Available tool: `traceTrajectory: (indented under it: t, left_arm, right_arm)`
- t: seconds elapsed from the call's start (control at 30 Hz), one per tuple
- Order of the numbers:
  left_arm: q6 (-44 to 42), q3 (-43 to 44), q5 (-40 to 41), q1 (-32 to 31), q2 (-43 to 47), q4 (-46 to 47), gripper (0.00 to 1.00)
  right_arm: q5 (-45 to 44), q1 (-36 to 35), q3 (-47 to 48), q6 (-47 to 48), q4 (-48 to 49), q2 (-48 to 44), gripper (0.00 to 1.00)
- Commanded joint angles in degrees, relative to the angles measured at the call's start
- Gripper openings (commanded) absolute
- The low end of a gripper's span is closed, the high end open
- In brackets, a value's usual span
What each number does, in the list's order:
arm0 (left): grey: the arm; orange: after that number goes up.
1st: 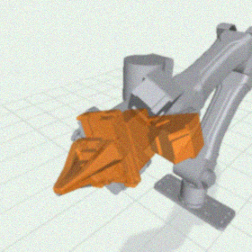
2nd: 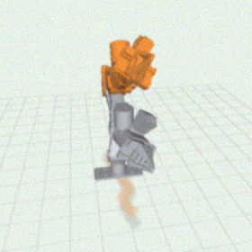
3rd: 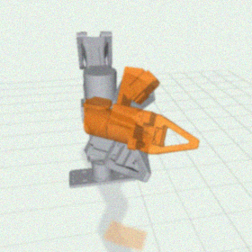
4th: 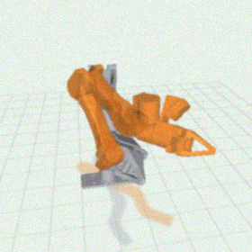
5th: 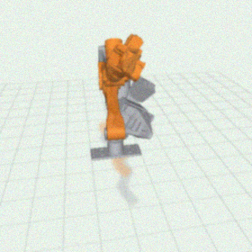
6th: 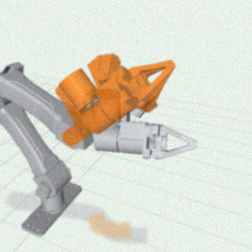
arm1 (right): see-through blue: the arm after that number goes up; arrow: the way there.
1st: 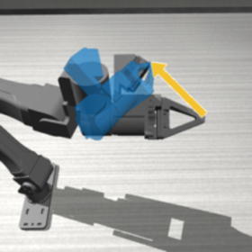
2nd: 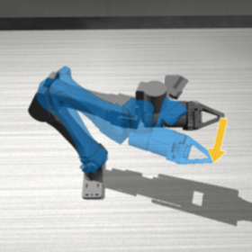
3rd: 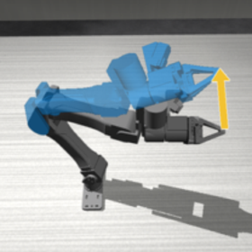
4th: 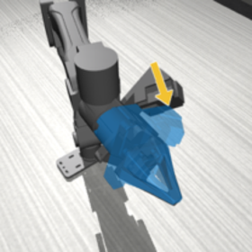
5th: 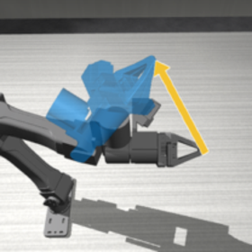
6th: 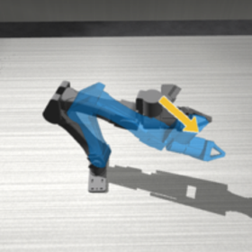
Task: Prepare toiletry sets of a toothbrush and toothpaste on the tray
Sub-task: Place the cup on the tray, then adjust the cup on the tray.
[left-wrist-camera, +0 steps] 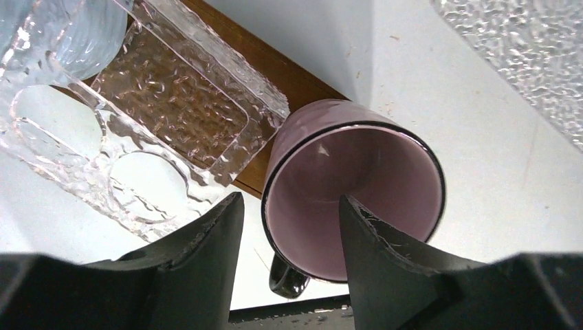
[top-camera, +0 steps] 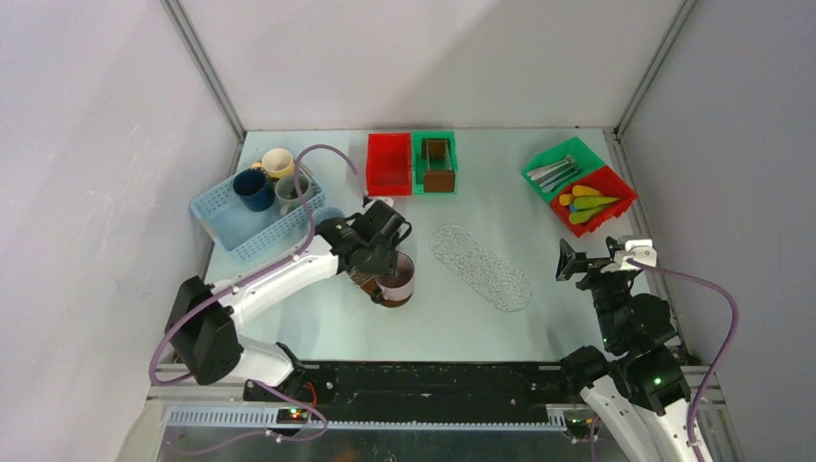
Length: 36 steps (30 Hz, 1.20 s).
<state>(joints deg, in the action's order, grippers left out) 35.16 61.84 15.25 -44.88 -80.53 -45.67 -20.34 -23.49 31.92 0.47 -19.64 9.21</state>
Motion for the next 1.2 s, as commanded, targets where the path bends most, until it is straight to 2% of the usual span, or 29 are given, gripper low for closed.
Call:
traceTrajectory:
  t: [0.0,0.3,0.47,0.87,1.07,1.17]
  left_arm:
    - [1.78,2.84,-0.69,-1.01,2.92,-1.53,0.59]
    - [0.03,9.97,-0.67,-5.15,3.63,-4.33,0.6]
    - [-2.76,13.8,-0.17,-8.55,-0.9,-5.42,0.61]
    - [-4.83,13.05,1.28,-10.4,-8.22,-5.37,0.58]
    - [-6.26,11.62,0.24,-10.49,-10.75,-4.34,0.52]
    - [-7.38,10.91,-0.35,-10.49,-11.39,-3.9,0.44]
  right_arm:
    - [-0.66,-0.06,0.07,-0.21,0.47,-0.01,0.88]
    - [-0.76,-0.06,0.05,-0.21,0.45,-0.05,0.88]
    - [-0.88,-0.07,0.05,-0.2,0.39,-0.06,0.88]
    - [-0.98,-0.07,-0.04,-0.21,0.22,0.03,0.88]
    - [-0.99,-0.06,-0.02,-0.21,0.19,0.18,0.88]
    - [-1.0,-0.07,-0.02,-0.21,0.21,0.27,0.88]
